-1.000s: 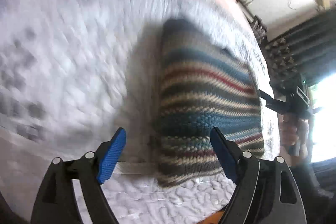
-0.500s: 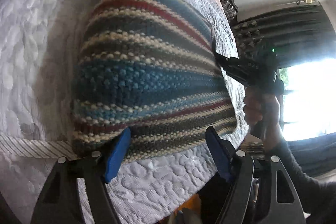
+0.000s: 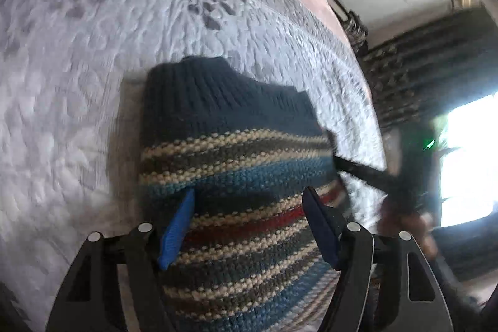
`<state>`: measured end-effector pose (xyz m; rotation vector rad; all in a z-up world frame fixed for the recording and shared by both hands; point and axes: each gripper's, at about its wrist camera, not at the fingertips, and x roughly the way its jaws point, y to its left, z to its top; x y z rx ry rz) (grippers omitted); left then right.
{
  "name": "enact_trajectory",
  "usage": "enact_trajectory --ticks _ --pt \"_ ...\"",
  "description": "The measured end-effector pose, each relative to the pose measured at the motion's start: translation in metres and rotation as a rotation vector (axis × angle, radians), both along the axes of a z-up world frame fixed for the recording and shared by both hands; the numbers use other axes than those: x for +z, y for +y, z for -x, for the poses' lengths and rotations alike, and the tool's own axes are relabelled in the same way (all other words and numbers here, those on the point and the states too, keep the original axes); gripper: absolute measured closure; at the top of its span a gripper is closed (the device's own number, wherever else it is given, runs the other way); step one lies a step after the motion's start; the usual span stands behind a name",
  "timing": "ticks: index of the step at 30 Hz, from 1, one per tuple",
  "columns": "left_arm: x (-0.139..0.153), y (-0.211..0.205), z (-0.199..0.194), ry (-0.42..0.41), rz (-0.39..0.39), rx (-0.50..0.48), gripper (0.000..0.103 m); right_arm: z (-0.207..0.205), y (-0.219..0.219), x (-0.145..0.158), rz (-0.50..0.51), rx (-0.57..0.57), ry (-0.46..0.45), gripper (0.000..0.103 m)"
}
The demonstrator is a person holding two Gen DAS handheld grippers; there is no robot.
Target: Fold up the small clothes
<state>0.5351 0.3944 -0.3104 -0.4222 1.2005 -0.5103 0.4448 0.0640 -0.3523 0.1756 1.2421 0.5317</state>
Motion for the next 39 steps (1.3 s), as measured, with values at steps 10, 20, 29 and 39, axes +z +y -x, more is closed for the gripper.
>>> enact_trajectory --ticks 10,20,29,39 --pt "0.002 -0.008 0.064 -0.055 -0.056 -0.081 0.039 0.082 0.011 0.007 0.153 0.150 -0.054 0.103" --pt "0.011 -0.003 0.106 -0.073 -0.090 -0.064 0.041 0.128 0.012 0.037 0.171 0.145 -0.087 0.098" --pt "0.039 0.001 0.157 -0.140 -0.079 -0.048 0.040 0.162 0.005 0.055 0.158 0.089 -0.113 0.098" --pt "0.005 0.019 0.171 -0.021 -0.133 0.075 0.031 0.184 0.012 0.027 0.189 0.036 -0.058 0.093"
